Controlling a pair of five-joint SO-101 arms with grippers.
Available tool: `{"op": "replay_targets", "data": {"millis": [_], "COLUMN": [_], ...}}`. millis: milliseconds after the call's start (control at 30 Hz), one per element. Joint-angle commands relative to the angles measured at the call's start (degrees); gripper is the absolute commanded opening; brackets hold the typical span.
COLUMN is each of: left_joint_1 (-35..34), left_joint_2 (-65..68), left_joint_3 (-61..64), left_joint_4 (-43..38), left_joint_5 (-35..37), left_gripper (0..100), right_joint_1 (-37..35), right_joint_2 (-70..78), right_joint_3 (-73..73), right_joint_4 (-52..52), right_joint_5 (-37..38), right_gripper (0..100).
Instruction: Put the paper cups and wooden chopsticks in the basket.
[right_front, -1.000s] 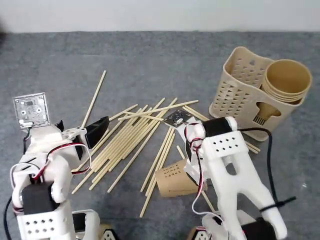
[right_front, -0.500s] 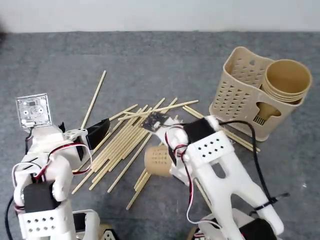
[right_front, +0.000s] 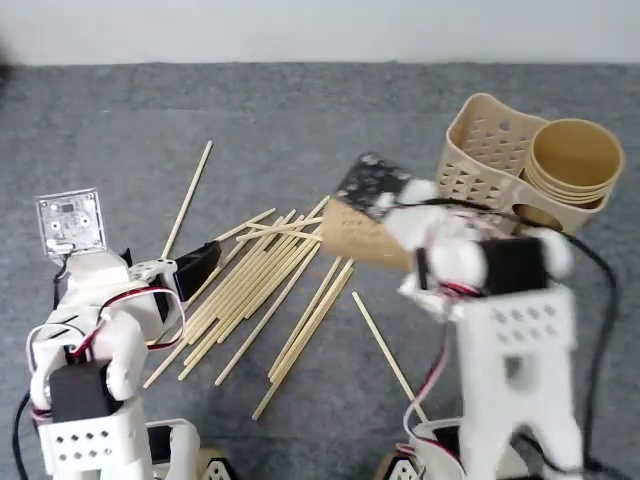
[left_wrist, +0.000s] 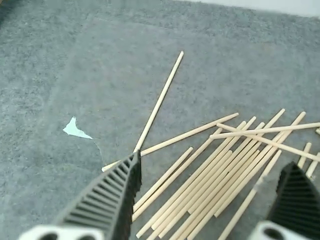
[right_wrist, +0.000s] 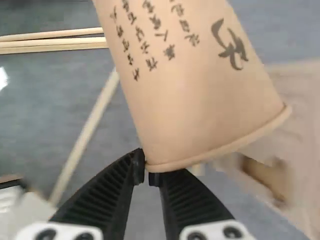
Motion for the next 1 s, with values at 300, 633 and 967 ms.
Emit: {"op": "replay_targets", "data": {"millis": [300, 633, 967], "left_joint_1": [0.2, 0.1, -0.2], "left_joint_2": [-0.7, -0.7, -0.8], "left_joint_3": [3.3, 3.3, 3.4], "left_joint_4": [-3.5, -3.2, -3.1], "left_joint_5": [-0.6, -0.4, -0.4], "left_gripper": [40, 40, 40], "right_joint_1": [27.1, 39.2, 43.7], "right_joint_2": [-5.0, -4.5, 2.3], "right_joint_3": [-14.6, -14.2, -14.2], "right_joint_4": [-7.4, -21.8, -29.5], "right_joint_5": [17.3, 31.4, 48.5], "right_gripper": [0.9, 0.9, 0.9]}}
